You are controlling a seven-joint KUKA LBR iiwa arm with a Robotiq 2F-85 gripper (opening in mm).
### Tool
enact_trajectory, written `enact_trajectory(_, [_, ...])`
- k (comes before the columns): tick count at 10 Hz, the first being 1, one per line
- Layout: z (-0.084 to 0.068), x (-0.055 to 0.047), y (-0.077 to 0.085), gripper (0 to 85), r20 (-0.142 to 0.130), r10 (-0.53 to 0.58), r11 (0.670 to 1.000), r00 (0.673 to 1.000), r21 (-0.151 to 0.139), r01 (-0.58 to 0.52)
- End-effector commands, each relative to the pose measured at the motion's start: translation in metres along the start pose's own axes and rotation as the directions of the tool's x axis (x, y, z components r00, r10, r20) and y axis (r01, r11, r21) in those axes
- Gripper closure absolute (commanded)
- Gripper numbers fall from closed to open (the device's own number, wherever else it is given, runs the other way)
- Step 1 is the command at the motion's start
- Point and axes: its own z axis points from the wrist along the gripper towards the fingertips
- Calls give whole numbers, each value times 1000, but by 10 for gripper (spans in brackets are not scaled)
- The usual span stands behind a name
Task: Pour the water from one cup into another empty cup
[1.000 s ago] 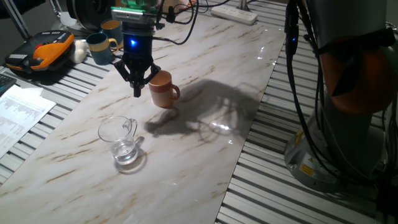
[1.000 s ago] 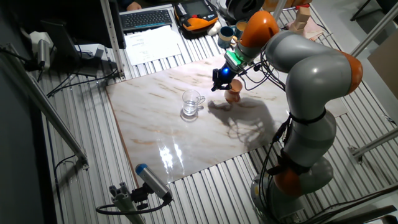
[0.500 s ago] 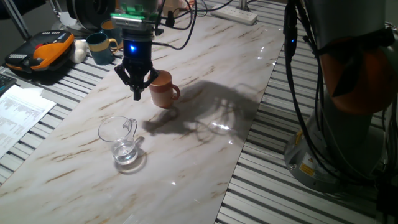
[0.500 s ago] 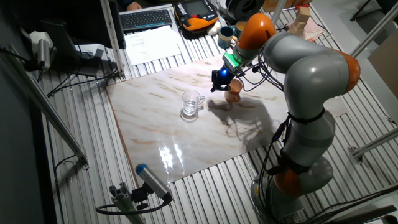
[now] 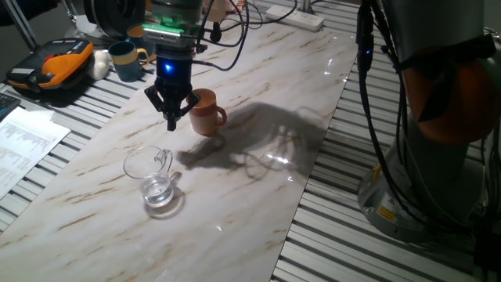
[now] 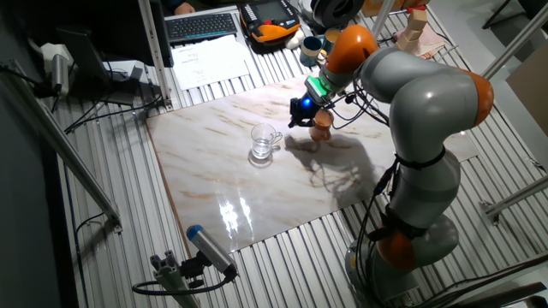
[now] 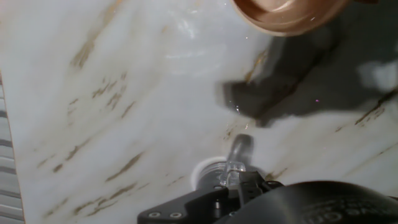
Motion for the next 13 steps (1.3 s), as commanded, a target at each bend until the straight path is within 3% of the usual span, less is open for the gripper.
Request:
enact_trajectory(1, [-1, 0, 0, 850, 5, -3, 1000, 1000, 15, 3])
enact_trajectory(3, [6, 0, 2, 850, 17, 1, 1000, 1000, 26, -2])
enact_trajectory(5, [12, 1, 2, 850, 23, 9, 1000, 1000, 12, -10])
enact_trajectory(7, [17, 2, 3, 850, 13, 38, 998, 999, -41, -38])
enact_trajectory(9, [25, 6, 2, 850, 15, 54, 997, 998, -60, -53])
enact_trajectory(11, [29, 4, 0, 850, -7, 66, 994, 998, -91, -67])
enact_trajectory(13, [33, -1, -3, 850, -9, 62, 994, 998, -91, -63])
